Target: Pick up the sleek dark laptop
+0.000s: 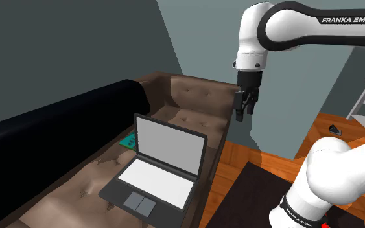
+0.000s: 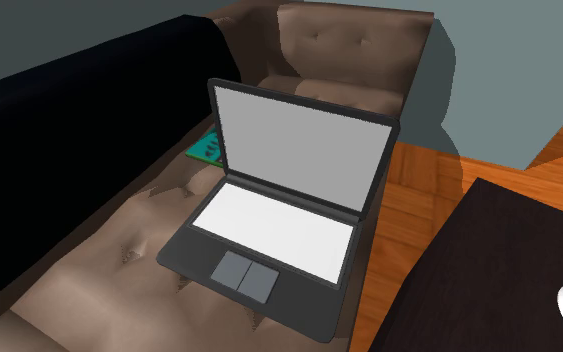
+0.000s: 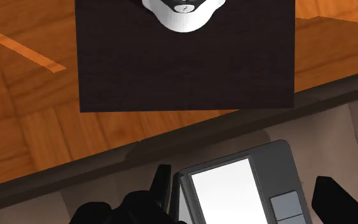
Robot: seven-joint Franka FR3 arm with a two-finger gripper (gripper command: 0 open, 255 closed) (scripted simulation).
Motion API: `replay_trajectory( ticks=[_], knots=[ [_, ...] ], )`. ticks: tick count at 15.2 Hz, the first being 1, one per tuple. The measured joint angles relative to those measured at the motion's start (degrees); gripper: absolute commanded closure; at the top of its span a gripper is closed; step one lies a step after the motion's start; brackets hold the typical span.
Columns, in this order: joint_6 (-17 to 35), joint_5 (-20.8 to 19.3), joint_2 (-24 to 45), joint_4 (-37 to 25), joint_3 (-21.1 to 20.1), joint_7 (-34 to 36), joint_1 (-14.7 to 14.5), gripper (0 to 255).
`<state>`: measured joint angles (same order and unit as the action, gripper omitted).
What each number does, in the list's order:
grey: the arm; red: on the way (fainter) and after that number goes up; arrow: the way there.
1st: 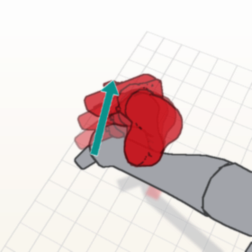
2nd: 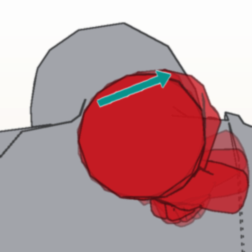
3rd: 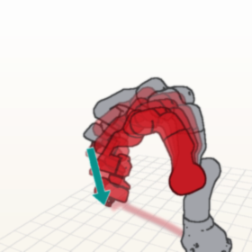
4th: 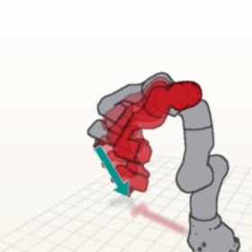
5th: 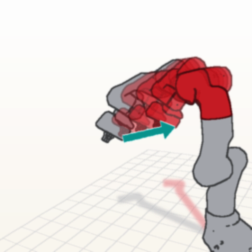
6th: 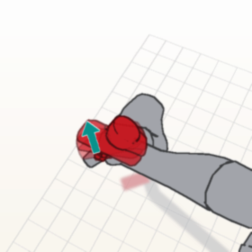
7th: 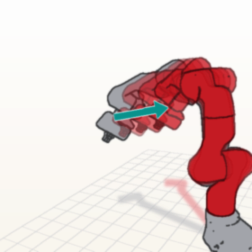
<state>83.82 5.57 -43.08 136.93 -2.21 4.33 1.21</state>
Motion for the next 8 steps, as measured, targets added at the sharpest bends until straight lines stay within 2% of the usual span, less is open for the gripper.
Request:
replay_trajectory(
  ticks=[3, 8],
  knots=[
    [2.03, -0.57, 2.41, -0.62, 0.02, -0.89, -0.06, 0],
    [10.72, -2.47, 10.97, -1.55, -0.13, -3.9, -0.33, 0]
  ],
)
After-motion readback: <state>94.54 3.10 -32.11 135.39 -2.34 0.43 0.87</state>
